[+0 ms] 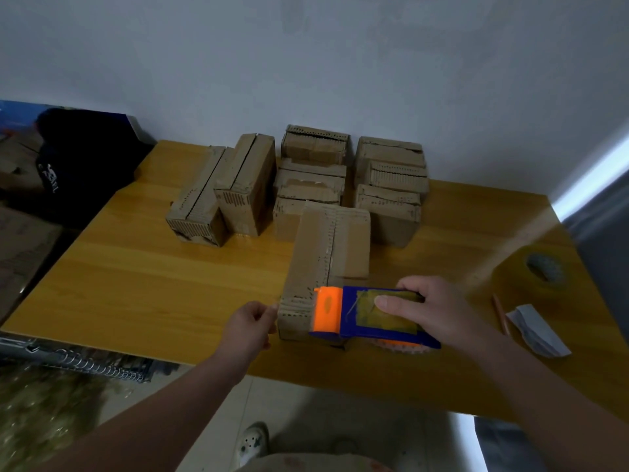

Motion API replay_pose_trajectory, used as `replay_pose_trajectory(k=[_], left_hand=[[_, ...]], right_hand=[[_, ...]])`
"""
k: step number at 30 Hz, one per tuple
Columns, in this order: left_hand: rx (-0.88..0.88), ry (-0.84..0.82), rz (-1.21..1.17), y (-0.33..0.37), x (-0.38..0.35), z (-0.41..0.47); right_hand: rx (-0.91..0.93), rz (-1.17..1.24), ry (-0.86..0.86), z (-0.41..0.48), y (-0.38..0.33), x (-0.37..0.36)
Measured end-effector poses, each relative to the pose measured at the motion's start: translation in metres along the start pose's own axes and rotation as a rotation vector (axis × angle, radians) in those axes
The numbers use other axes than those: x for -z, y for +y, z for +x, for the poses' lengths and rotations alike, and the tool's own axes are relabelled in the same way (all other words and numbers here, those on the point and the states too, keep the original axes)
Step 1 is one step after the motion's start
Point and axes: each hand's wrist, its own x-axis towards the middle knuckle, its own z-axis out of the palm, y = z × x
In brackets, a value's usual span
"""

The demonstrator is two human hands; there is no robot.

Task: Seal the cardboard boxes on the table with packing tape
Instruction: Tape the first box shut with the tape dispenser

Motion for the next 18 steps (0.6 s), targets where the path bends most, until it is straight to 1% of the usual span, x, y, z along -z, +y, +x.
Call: replay_pose_trajectory(k=[3,5,8,10,12,16,18], left_hand=[[0.027,-0.033,0.041,-0.002,-0.004,0.001],[0.01,-0.017,0.106,-0.002,-0.005,0.003],[-0.187,0.153,0.281,0.005,0.001,0.002],[-0.32,0.185,0.328,0.011,0.002,-0.001],[-0.395,0.154,0.383,0.014,0.001,-0.004],[-0.478,0.068,0.473,0.018,0.005,-0.006],[-0.503,-0.015,0.491,0.019,0.009,-0.004]], right_hand=[[0.003,0.041,0.019,-0.001,0.002,0.0],[0.008,0.06,0.034,0.0,0.004,-0.001],[0.011,0.102,0.042,-0.002,0.007,-0.003],[0.02,0.117,0.061,-0.002,0.01,-0.004],[0.012,0.135,0.078,-0.001,0.013,-0.003],[0.01,0.176,0.087,0.002,0.016,-0.005],[0.011,0.206,0.092,0.002,0.016,-0.006]])
